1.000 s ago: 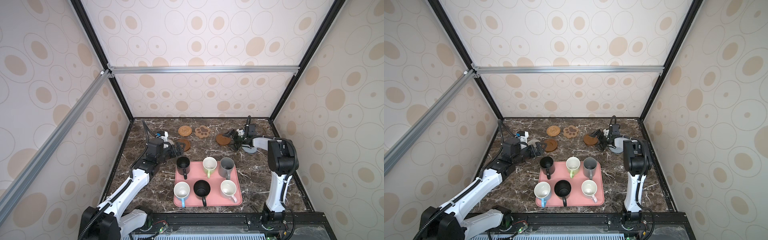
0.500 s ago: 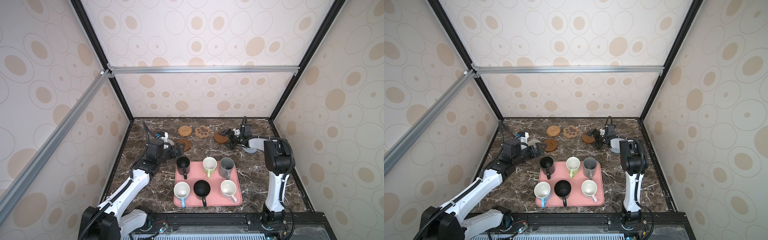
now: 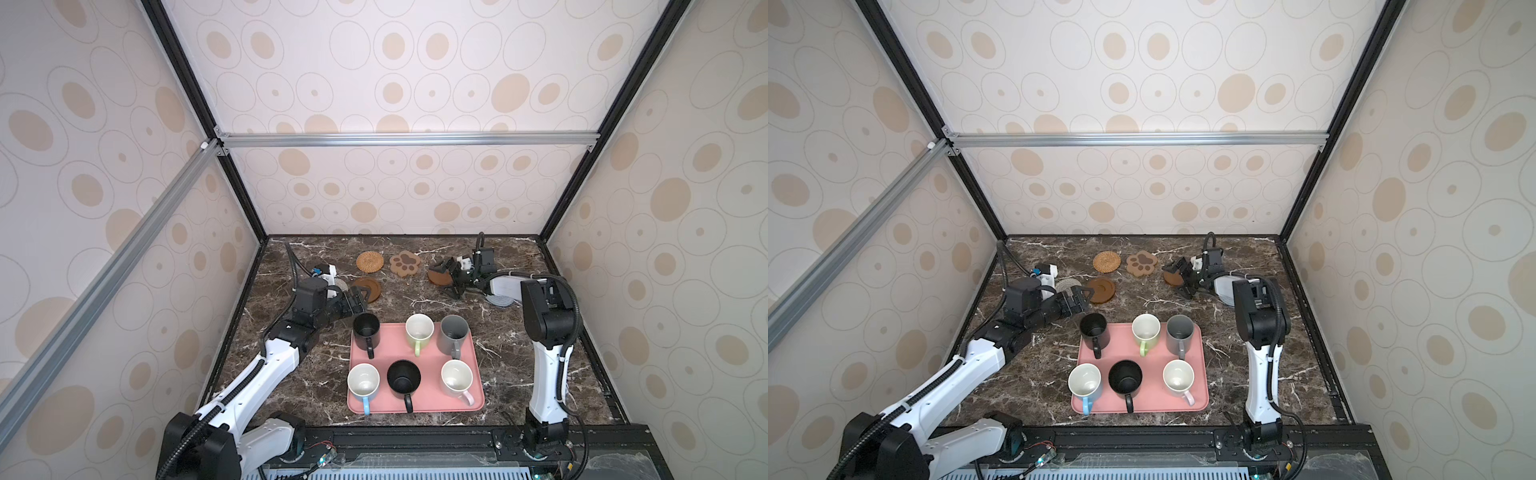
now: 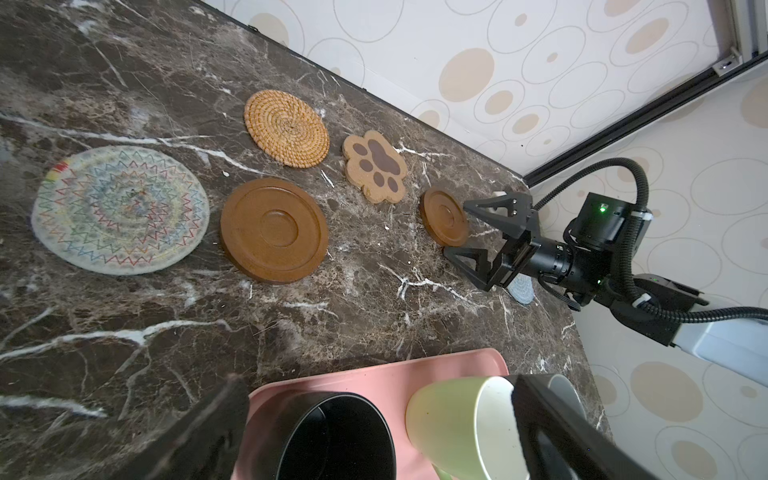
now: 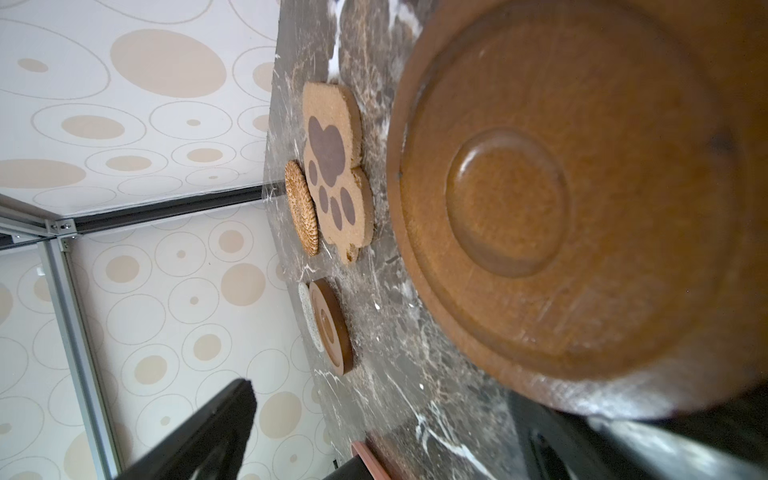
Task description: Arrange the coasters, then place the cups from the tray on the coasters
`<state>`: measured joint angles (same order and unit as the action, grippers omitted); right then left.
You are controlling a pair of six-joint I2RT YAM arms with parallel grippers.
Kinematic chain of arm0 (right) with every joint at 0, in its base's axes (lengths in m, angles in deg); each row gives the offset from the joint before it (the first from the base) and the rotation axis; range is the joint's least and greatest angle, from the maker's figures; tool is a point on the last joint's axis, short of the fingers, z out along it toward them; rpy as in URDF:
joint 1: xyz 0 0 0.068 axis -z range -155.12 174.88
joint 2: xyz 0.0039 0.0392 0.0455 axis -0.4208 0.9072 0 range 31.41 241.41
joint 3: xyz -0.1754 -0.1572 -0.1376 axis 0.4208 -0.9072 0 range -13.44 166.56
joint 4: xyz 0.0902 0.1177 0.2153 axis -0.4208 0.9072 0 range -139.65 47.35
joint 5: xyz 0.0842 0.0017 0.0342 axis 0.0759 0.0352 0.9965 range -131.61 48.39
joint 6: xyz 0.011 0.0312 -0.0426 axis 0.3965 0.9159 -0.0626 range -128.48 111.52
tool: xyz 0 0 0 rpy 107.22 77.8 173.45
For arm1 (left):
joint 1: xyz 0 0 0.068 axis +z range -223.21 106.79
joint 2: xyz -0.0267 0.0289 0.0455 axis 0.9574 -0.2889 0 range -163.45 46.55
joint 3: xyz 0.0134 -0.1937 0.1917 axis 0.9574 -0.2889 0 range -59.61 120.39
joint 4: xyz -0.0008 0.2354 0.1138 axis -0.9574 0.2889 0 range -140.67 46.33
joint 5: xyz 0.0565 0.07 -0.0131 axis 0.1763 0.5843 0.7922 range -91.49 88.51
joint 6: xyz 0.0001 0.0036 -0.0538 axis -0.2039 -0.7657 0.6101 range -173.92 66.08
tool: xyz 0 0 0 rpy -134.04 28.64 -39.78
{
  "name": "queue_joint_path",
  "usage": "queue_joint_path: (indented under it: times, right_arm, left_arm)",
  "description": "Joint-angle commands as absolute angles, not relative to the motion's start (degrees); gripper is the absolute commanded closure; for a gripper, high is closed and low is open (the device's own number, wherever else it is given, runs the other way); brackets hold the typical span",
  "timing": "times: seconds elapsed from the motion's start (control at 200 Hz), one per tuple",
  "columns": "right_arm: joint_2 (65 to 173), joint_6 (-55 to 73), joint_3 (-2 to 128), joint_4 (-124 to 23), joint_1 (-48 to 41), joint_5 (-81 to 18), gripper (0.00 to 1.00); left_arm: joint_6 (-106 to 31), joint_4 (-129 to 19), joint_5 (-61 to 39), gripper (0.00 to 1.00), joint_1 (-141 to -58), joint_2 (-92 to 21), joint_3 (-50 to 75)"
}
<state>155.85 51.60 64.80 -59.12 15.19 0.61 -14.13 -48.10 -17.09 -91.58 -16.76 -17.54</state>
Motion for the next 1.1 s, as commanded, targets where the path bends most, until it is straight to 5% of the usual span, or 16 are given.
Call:
queue_joint_path:
  times: [0.0,0.745,1.095]
  right_arm:
    - [159.5,53.5,66.0,-57.5,15.0,-1.4,0.0]
    - [161.3,51.5,71.0,-53.8,15.0,-2.2,0.0]
    - [155.3,40.5,73.5,-41.3,16.0,-1.0,0.0]
  left_arm:
    - [-13.6,-48.4,-16.9,0.0,-91.5,-15.3,-17.1]
    - [-13.7,-47.6,-16.3,0.0,-91.5,-14.5,-17.0]
    - [-13.7,-47.7,-16.2,0.0,-91.4,-14.8,-17.0]
